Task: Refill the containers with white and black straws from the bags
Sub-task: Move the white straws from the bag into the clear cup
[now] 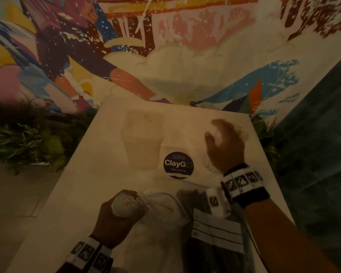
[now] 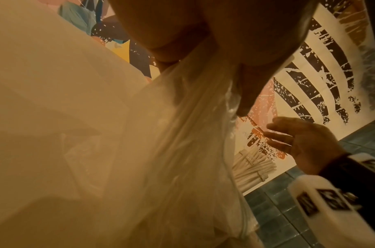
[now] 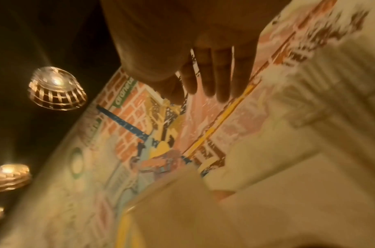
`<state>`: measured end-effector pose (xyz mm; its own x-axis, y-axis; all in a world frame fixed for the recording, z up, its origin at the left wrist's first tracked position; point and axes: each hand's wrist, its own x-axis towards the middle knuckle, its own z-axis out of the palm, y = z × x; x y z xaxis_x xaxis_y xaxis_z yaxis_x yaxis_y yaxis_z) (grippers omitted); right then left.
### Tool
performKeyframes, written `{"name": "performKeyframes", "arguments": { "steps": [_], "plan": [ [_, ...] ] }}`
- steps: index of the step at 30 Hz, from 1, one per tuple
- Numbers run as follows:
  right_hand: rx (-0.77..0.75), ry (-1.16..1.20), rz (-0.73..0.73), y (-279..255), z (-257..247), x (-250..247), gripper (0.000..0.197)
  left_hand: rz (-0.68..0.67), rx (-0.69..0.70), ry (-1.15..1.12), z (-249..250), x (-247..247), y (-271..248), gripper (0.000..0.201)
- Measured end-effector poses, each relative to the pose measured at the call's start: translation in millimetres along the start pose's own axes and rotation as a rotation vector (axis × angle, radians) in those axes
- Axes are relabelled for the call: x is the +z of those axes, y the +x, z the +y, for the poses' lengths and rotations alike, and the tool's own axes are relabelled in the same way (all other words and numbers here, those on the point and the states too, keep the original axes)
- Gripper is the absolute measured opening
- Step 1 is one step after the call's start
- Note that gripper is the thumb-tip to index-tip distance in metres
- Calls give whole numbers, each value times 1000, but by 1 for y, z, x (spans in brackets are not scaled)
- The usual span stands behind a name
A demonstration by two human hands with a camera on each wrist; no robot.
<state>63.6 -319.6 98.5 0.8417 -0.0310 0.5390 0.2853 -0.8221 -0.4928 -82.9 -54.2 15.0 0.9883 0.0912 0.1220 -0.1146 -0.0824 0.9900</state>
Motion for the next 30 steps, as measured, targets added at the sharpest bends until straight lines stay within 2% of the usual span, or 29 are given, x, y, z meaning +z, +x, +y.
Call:
{"name": "performKeyframes", "arguments": {
  "steps": [4,7,10,12,15,18,23,25,30],
  "plan": [
    [64,301,-360,-68,-54,9,39,-20,-51,-9,0,-1,1,41],
    [74,358,-678,-104,-76,14,56,-29,-60,-5,-2,-3,2,54],
    [33,375,-794,-124,-88,20,66,-45,-54,34,-5,-5,1,52],
    [36,394,-812,-129,-93,21,68,-62,-34,65,-5,-5,1,48],
    [55,426,-742,-129,-98,21,67,-69,-14,51,-4,-4,1,38],
    [61,449,-712,-130,-100,23,66,-95,83,99,-6,-8,0,30],
    [5,462,-667,-137,-99,32,50,-125,199,271,-10,-8,1,15],
    [1,468,-662,-139,-98,34,39,-120,189,310,-10,-7,2,16],
    [27,514,-586,-143,-91,42,20,-89,104,213,-15,-5,4,25]
  ]
}}
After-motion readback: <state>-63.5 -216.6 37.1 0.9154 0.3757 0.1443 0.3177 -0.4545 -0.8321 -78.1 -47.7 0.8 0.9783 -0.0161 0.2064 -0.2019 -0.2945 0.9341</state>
